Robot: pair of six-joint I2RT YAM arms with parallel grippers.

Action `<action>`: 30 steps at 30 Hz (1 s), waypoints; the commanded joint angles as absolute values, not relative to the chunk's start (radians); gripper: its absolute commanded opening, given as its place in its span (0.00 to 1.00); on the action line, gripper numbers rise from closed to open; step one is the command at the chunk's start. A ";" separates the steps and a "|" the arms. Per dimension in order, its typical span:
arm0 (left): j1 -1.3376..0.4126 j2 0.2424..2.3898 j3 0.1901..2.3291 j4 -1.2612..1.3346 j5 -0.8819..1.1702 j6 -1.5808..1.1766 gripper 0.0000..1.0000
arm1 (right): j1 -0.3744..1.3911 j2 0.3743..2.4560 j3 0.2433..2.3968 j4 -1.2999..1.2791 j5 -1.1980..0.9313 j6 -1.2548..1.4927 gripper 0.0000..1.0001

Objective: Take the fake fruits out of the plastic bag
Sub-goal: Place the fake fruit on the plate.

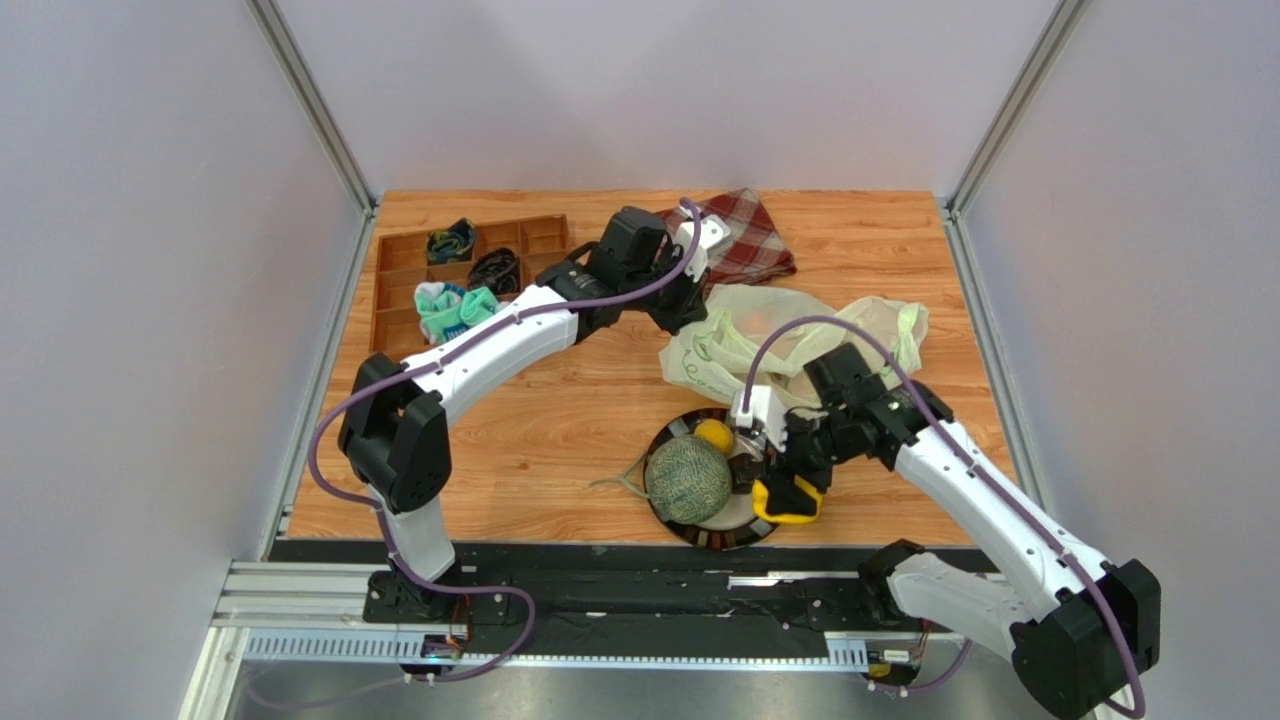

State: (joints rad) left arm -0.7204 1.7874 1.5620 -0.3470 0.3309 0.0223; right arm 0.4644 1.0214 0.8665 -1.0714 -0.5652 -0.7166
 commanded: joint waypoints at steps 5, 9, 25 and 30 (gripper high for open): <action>-0.727 1.704 1.505 -0.356 0.328 0.034 0.00 | 0.566 1.017 0.746 -0.824 -0.393 -0.738 0.51; -0.730 1.701 1.503 -0.364 0.328 0.046 0.00 | 0.549 1.043 0.738 -0.856 -0.331 -0.779 0.52; -0.744 1.727 1.529 -0.376 0.344 0.041 0.00 | 0.446 1.327 0.876 -0.738 -0.305 -0.617 0.52; -0.744 1.729 1.526 -0.374 0.356 0.037 0.00 | 0.446 1.393 0.910 -0.791 -0.365 -0.529 0.55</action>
